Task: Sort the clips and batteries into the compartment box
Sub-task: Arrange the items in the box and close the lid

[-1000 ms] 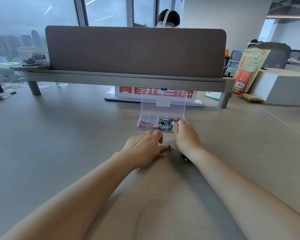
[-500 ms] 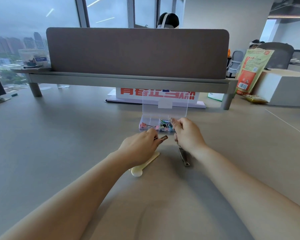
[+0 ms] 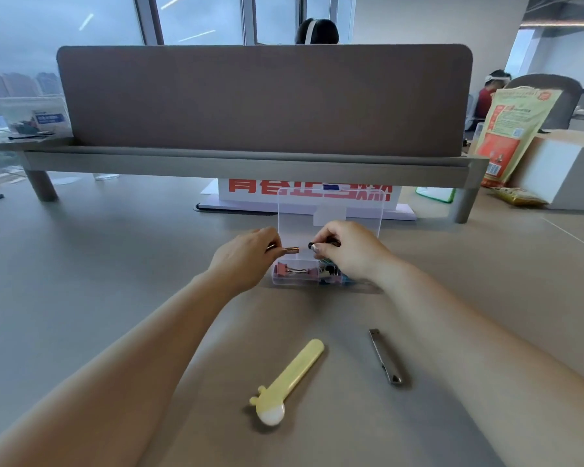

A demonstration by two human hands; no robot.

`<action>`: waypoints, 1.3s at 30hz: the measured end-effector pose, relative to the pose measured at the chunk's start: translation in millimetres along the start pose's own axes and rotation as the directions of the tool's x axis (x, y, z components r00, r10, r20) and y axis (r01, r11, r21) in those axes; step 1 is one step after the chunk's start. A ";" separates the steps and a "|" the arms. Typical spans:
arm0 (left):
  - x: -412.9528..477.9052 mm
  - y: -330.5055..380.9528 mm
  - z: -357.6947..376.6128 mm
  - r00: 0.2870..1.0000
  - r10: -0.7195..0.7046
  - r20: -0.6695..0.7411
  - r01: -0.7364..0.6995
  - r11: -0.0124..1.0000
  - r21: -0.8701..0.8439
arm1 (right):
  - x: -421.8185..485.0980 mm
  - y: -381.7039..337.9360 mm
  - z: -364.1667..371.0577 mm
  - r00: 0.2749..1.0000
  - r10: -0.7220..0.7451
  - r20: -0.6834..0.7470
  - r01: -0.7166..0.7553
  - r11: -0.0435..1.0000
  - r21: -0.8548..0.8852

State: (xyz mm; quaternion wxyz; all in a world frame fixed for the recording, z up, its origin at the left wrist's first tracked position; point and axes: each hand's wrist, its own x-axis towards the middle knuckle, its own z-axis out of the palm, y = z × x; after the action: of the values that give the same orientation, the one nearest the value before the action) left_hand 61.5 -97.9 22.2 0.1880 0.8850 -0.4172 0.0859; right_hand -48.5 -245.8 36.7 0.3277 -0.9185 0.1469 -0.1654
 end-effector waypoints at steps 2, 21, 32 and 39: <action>11.1 -4.4 2.4 0.997 0.053 0.053 -0.055 0.998 0.037 | 11.4 0.2 3.1 1.000 -0.018 -0.002 0.018 1.000 -0.016; 27.1 -10.9 11.0 0.982 -0.138 0.127 0.180 0.885 -0.429 | 32.1 -0.2 31.1 0.992 -0.125 0.030 0.128 0.981 -0.143; 30.5 -20.3 10.5 0.969 -0.230 0.093 0.243 0.802 -0.546 | 28.6 -1.9 33.2 0.968 -0.249 0.008 0.249 0.962 -0.109; 25.8 -26.2 11.8 0.970 -0.244 0.019 0.205 0.767 -0.608 | 28.4 0.2 29.4 0.976 -0.216 -0.023 0.215 0.976 -0.038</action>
State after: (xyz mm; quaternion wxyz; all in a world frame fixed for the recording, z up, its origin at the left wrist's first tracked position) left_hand 98.1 -105.6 12.5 0.4827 0.8185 -0.3080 -0.0479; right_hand -11.2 -240.5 20.9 0.2894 -0.9324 0.0538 -0.2095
